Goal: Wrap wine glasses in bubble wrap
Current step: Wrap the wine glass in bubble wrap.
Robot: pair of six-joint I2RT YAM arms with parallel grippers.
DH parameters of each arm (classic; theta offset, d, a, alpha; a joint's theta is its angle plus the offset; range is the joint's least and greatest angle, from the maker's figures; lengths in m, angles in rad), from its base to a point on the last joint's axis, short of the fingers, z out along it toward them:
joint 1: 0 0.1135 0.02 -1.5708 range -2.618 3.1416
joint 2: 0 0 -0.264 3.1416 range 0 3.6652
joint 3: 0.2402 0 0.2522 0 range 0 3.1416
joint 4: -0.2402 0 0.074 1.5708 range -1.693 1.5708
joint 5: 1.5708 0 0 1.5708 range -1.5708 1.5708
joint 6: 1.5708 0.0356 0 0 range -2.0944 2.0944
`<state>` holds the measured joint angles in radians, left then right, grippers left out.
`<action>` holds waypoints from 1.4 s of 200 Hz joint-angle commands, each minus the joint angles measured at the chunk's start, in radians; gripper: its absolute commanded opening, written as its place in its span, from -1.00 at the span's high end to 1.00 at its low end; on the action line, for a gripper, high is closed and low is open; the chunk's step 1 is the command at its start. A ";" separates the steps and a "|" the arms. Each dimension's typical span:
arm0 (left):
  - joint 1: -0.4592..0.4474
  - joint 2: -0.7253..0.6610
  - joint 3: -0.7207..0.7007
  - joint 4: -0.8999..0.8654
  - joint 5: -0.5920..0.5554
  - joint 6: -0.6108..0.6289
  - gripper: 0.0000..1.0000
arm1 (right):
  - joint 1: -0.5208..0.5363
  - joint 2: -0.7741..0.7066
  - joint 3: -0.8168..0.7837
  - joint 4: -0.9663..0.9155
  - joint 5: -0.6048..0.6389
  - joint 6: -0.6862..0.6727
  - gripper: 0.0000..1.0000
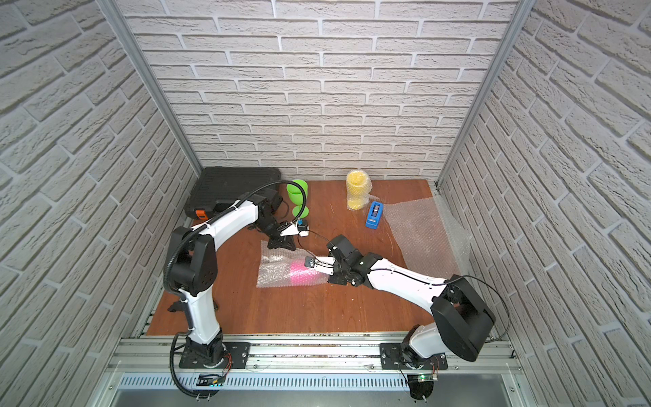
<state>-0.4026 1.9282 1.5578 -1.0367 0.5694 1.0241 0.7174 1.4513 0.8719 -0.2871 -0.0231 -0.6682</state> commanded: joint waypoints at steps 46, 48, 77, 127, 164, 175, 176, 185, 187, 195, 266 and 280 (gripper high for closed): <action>-0.042 -0.163 -0.145 0.008 0.112 -0.104 1.00 | -0.028 0.061 0.093 -0.088 0.022 0.211 0.95; -0.042 -0.164 -0.150 0.008 0.115 -0.107 1.00 | -0.028 0.061 0.092 -0.088 0.024 0.213 0.95; -0.043 -0.161 -0.196 0.005 0.131 -0.148 1.00 | -0.044 0.073 0.096 -0.096 0.048 0.235 0.95; -0.058 -0.138 -0.251 0.070 0.176 -0.267 0.71 | -0.046 0.068 0.093 -0.091 0.033 0.210 0.95; -0.051 -0.117 -0.237 0.061 0.173 -0.297 0.15 | -0.046 0.061 0.093 -0.093 0.018 0.199 0.95; -0.048 -0.112 -0.231 0.053 0.161 -0.298 0.04 | -0.047 0.058 0.092 -0.095 0.016 0.196 0.95; -0.048 -0.110 -0.231 0.052 0.160 -0.298 0.03 | -0.047 0.057 0.092 -0.095 0.015 0.197 0.95; -0.044 -0.107 -0.228 0.046 0.150 -0.298 -0.01 | -0.047 0.054 0.090 -0.095 0.017 0.197 0.95; -0.044 -0.107 -0.227 0.044 0.148 -0.298 -0.03 | -0.047 0.053 0.090 -0.097 0.018 0.197 0.95; -0.039 -0.104 -0.223 0.033 0.140 -0.294 -0.06 | -0.046 0.051 0.088 -0.098 0.018 0.195 0.95; -0.037 -0.108 -0.235 -0.037 0.034 -0.248 -0.12 | -0.047 0.038 0.085 -0.096 0.023 0.185 0.95; -0.042 -0.115 -0.244 -0.015 0.027 -0.247 -0.07 | -0.047 0.038 0.086 -0.093 0.022 0.182 0.95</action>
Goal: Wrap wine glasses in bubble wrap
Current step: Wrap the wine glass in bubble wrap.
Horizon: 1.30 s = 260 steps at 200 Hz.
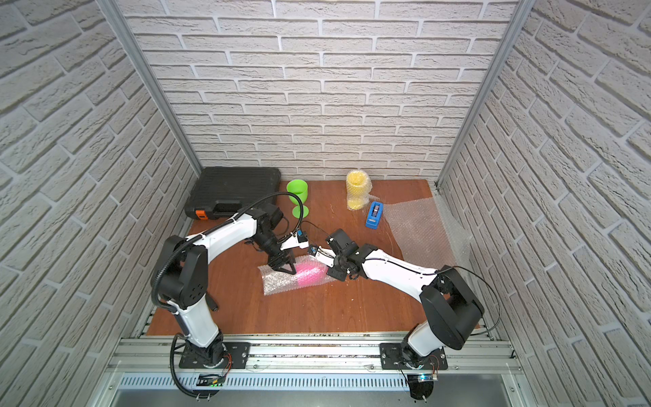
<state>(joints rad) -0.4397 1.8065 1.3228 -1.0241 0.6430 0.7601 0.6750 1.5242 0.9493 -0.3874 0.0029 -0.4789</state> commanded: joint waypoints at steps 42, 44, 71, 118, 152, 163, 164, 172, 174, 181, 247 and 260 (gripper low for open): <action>-0.019 -0.009 -0.032 0.035 -0.080 0.010 0.34 | -0.005 -0.042 0.004 0.011 -0.007 -0.002 0.95; -0.020 -0.010 -0.033 0.037 -0.084 0.010 0.37 | -0.005 -0.043 0.003 0.012 -0.008 -0.003 0.95; -0.025 -0.029 -0.052 0.061 -0.134 0.011 0.79 | -0.005 -0.053 -0.009 0.020 -0.009 -0.001 0.95; -0.036 -0.119 -0.087 0.111 -0.222 0.037 1.00 | -0.007 -0.070 -0.020 0.012 -0.017 0.016 0.95; -0.059 -0.208 -0.134 0.173 -0.332 0.077 1.00 | -0.037 -0.111 -0.008 -0.061 -0.093 0.082 0.52; -0.066 -0.228 -0.148 0.184 -0.347 0.100 1.00 | -0.050 -0.132 -0.006 -0.082 -0.139 0.104 0.41; -0.067 -0.230 -0.150 0.185 -0.348 0.102 1.00 | -0.051 -0.133 -0.006 -0.084 -0.143 0.105 0.40; -0.074 -0.243 -0.161 0.199 -0.362 0.116 1.00 | -0.060 -0.147 -0.005 -0.096 -0.168 0.120 0.38; -0.075 -0.245 -0.164 0.201 -0.365 0.120 1.00 | -0.062 -0.149 -0.004 -0.098 -0.173 0.125 0.37; -0.081 -0.251 -0.171 0.205 -0.374 0.135 1.00 | -0.068 -0.157 -0.001 -0.106 -0.190 0.141 0.36; -0.142 -0.280 -0.242 0.273 -0.454 0.163 1.00 | -0.097 -0.155 0.051 -0.121 -0.277 0.374 0.41; -0.156 -0.288 -0.258 0.286 -0.467 0.163 1.00 | -0.097 -0.136 0.057 -0.102 -0.255 0.445 0.54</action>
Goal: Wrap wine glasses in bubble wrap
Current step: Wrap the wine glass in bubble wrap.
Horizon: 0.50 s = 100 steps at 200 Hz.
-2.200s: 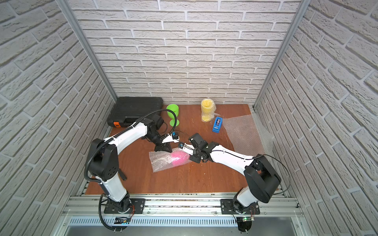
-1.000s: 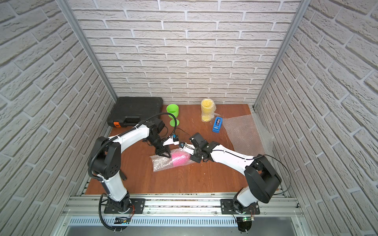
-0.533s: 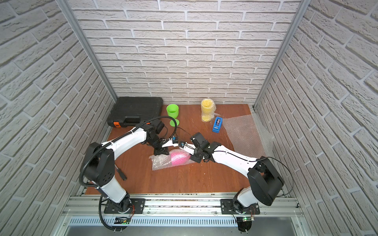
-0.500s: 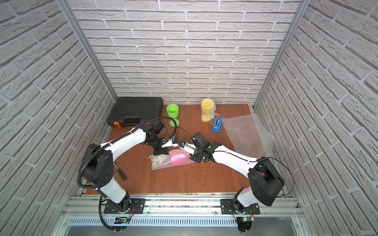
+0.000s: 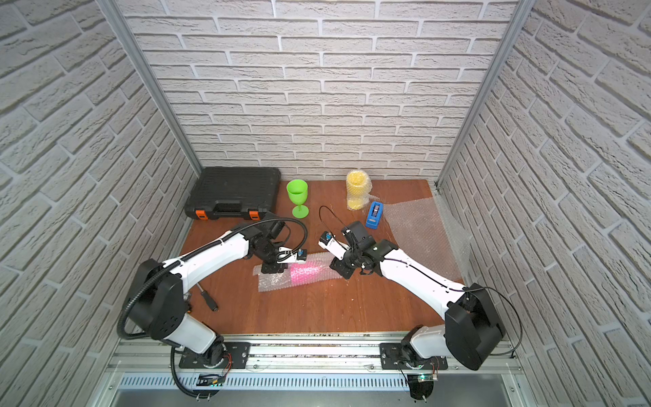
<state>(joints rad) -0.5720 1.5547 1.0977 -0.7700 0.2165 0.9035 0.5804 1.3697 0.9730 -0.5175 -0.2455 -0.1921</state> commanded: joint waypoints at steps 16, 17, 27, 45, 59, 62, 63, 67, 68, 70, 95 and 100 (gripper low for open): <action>-0.038 -0.049 -0.052 0.046 -0.061 0.020 1.00 | -0.002 0.040 0.038 0.035 0.034 0.213 0.59; -0.038 -0.050 -0.053 0.047 -0.063 0.020 1.00 | -0.002 0.041 0.039 0.034 0.038 0.216 0.59; -0.044 -0.057 -0.063 0.053 -0.071 0.020 1.00 | -0.002 0.055 0.049 0.022 0.069 0.242 0.60; -0.057 -0.069 -0.075 0.061 -0.089 0.020 1.00 | -0.002 0.074 0.067 -0.008 0.137 0.291 0.66; -0.066 -0.080 -0.083 0.066 -0.101 0.021 1.00 | -0.007 0.081 0.088 -0.041 0.170 0.319 0.73; -0.066 -0.082 -0.084 0.068 -0.102 0.021 1.00 | -0.008 0.079 0.092 -0.044 0.176 0.324 0.73; -0.066 -0.082 -0.086 0.068 -0.103 0.021 1.00 | -0.009 0.079 0.093 -0.045 0.177 0.325 0.74; -0.069 -0.083 -0.089 0.071 -0.104 0.021 1.00 | -0.012 0.077 0.097 -0.049 0.186 0.334 0.74; -0.070 -0.084 -0.089 0.072 -0.106 0.021 1.00 | -0.012 0.076 0.098 -0.050 0.189 0.335 0.74; -0.070 -0.085 -0.090 0.072 -0.107 0.021 1.00 | -0.014 0.076 0.100 -0.052 0.193 0.340 0.75; -0.078 -0.099 -0.108 0.087 -0.126 0.020 1.00 | -0.054 0.067 0.129 -0.073 0.195 0.385 0.83; -0.081 -0.102 -0.112 0.093 -0.132 0.019 1.00 | -0.066 0.069 0.138 -0.078 0.196 0.397 0.83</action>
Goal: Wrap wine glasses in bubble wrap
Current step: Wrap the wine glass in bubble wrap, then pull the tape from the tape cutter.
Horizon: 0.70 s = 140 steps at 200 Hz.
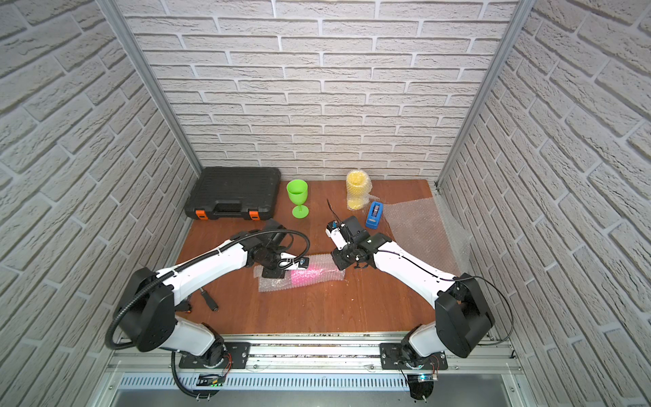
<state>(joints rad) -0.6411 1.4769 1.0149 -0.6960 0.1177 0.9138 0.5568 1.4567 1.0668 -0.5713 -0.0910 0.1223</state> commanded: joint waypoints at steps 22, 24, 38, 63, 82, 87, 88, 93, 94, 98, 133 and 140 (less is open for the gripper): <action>-0.023 -0.039 -0.043 0.040 -0.053 0.006 1.00 | -0.114 0.010 0.094 -0.062 0.040 0.152 0.85; -0.024 -0.039 -0.046 0.042 -0.055 0.006 1.00 | -0.121 0.014 0.098 -0.064 0.037 0.157 0.85; -0.030 -0.047 -0.053 0.051 -0.065 0.007 1.00 | -0.185 0.039 0.124 -0.065 -0.003 0.185 0.86; -0.035 -0.048 -0.056 0.051 -0.073 0.007 1.00 | -0.332 0.091 0.134 0.007 -0.152 0.257 0.85; -0.038 -0.045 -0.055 0.047 -0.082 0.009 1.00 | -0.448 0.165 0.143 0.099 -0.307 0.318 0.80; -0.039 -0.044 -0.056 0.046 -0.083 0.010 1.00 | -0.474 0.187 0.148 0.123 -0.343 0.339 0.78; -0.039 -0.044 -0.056 0.046 -0.083 0.010 1.00 | -0.479 0.191 0.150 0.127 -0.348 0.343 0.78; -0.040 -0.044 -0.056 0.045 -0.083 0.011 1.00 | -0.502 0.218 0.162 0.145 -0.382 0.362 0.76; -0.039 -0.043 -0.056 0.045 -0.083 0.011 1.00 | -0.507 0.223 0.164 0.147 -0.389 0.366 0.76; -0.041 -0.043 -0.056 0.045 -0.083 0.011 1.00 | -0.526 0.244 0.176 0.155 -0.409 0.379 0.74; -0.043 -0.041 -0.059 0.046 -0.081 0.012 1.00 | -0.636 0.401 0.284 0.197 -0.488 0.420 0.69; -0.043 -0.038 -0.059 0.046 -0.081 0.013 1.00 | -0.651 0.432 0.306 0.200 -0.499 0.430 0.69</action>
<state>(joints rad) -0.6777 1.4441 0.9741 -0.6426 0.0448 0.9161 -0.0536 1.8420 1.3060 -0.4496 -0.4728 0.4881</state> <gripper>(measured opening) 0.047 0.154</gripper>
